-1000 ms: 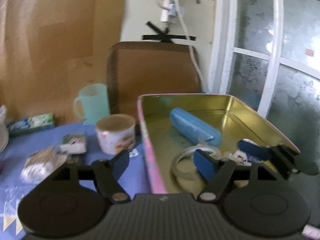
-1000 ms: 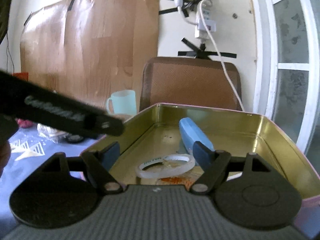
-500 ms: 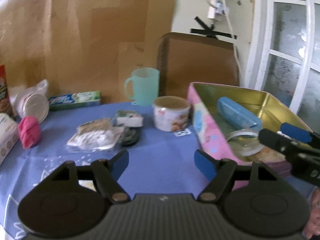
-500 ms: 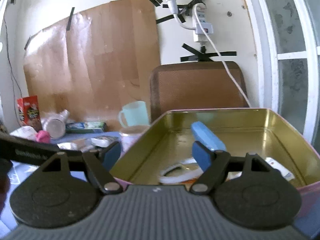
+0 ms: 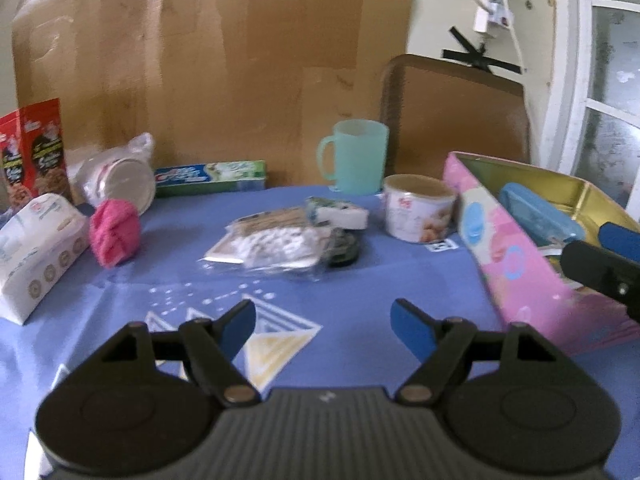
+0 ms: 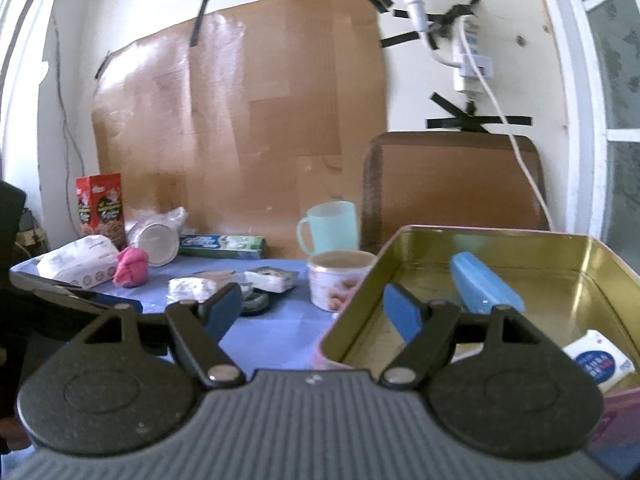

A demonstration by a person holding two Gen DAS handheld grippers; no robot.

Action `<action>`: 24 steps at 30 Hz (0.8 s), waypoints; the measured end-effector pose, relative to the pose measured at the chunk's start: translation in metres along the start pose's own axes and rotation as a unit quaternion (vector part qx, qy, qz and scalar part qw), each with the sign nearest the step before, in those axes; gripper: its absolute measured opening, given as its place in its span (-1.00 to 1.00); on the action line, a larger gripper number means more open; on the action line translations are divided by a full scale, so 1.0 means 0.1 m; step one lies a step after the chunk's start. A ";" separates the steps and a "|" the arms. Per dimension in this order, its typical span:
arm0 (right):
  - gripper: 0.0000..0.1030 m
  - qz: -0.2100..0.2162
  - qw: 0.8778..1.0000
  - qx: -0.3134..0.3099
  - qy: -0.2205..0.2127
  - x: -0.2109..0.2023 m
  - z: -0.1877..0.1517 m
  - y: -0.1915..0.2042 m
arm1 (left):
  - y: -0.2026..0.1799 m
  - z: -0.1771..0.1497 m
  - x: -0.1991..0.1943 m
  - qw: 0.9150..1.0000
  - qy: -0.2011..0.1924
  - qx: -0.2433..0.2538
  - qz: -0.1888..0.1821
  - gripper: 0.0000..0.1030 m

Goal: Organize soft objects
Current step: 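Withdraw the right gripper from the tin, then reach the right gripper to the bag of cotton swabs and grasp it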

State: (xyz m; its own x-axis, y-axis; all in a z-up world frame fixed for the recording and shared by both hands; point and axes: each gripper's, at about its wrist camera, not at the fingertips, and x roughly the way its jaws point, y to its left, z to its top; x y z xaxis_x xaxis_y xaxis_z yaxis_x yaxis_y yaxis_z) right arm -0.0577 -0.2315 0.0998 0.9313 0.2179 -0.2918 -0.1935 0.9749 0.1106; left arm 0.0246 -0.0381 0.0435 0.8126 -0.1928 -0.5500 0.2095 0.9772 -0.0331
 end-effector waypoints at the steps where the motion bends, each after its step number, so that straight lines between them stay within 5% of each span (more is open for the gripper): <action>1: 0.53 0.002 1.000 -0.002 0.000 0.01 0.00 0.03 | 0.03 -0.01 0.01 1.000 0.000 0.000 0.005 0.49; 17: 0.38 0.031 0.998 -0.039 0.030 0.21 -0.06 0.40 | 0.51 -0.15 0.13 0.997 0.006 -0.024 0.068 0.51; 24: 0.38 0.033 0.998 -0.040 0.046 0.33 -0.18 0.46 | 0.63 -0.20 0.15 0.997 0.003 -0.044 0.062 0.54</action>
State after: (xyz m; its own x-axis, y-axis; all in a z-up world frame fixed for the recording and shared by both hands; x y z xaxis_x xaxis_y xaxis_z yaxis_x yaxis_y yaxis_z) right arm -0.0414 -0.1782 0.0779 0.8842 0.2822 -0.3722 -0.2818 0.9578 0.0568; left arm 0.0392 0.0228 0.0168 0.8259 -0.0692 -0.5596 0.0587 0.9976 -0.0366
